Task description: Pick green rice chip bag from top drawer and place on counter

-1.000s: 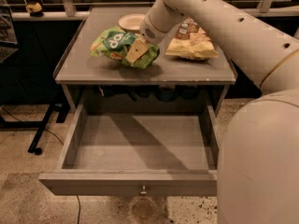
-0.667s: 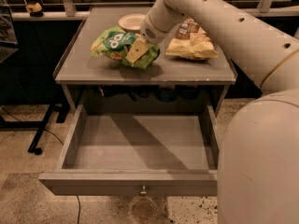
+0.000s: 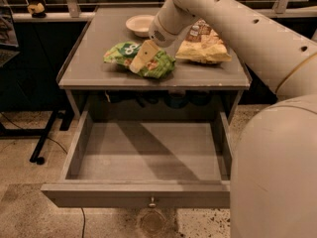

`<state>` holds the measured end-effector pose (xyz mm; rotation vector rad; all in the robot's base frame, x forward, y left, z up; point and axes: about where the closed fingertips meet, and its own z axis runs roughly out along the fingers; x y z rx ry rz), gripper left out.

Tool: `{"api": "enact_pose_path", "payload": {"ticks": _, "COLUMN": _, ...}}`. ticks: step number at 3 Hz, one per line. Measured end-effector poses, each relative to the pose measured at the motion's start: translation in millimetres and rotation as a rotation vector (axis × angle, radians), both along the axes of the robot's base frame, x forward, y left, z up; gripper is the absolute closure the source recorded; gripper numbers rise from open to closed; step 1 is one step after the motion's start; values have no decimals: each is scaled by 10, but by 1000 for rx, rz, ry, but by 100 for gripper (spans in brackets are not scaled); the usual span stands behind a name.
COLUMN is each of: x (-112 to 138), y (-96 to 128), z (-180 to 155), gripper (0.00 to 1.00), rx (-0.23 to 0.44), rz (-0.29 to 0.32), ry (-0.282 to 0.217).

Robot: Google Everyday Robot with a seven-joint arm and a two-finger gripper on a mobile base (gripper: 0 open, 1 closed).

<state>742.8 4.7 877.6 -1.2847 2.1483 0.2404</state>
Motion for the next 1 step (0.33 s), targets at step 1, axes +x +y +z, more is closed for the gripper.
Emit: {"api": "enact_pose_path", "payload": {"ticks": 1, "x": 0, "y": 0, "z": 0, "gripper": 0, "rx": 0, "rz": 0, "ry": 0}}
